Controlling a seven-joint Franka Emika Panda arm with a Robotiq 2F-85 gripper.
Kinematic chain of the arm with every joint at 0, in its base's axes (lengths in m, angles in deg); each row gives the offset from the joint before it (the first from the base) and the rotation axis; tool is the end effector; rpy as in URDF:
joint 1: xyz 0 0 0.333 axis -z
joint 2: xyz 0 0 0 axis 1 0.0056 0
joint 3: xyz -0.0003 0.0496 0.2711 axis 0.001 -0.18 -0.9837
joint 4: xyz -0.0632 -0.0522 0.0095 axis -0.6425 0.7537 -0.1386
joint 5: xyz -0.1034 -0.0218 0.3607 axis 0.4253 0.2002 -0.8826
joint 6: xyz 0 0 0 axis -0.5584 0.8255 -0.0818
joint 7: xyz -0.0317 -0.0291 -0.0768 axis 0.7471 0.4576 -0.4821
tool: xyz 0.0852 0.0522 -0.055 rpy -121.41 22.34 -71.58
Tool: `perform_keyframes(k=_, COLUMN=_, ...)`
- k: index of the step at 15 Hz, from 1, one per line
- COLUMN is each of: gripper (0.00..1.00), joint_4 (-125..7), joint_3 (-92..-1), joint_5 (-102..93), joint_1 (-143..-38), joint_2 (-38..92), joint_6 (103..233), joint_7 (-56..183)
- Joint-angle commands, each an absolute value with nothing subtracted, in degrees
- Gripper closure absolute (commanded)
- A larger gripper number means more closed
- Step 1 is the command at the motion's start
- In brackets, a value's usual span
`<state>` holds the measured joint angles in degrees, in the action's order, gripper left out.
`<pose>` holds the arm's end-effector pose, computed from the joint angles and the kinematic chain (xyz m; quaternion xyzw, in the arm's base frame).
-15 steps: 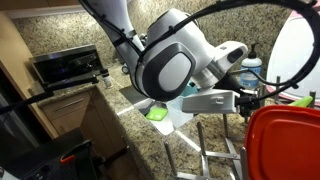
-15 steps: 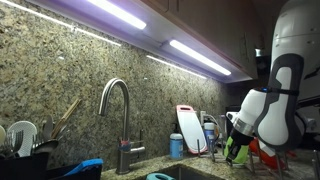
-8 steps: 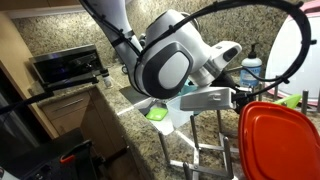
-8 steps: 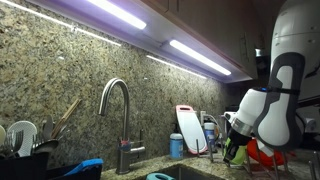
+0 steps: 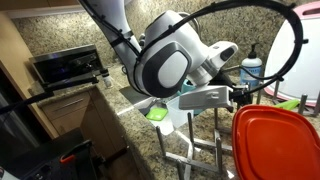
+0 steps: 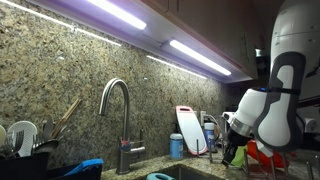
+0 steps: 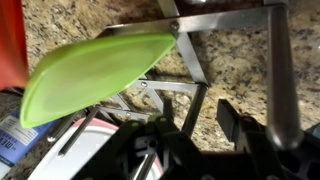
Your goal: Put the empty container in the sink, push the soap bottle to the wall and bring the dish reck closer to the sink
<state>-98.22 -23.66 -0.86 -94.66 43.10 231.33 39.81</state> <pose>0.5052 -0.1923 0.1701 0.9409 0.1020 0.2487 0.2059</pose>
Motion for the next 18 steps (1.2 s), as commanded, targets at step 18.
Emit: perform_keyframes(k=18, gripper=0.0, joint_4=-101.3, joint_3=-16.38, joint_5=-0.46, joint_1=-105.07, joint_2=29.73, joint_6=231.39, joint_7=32.32)
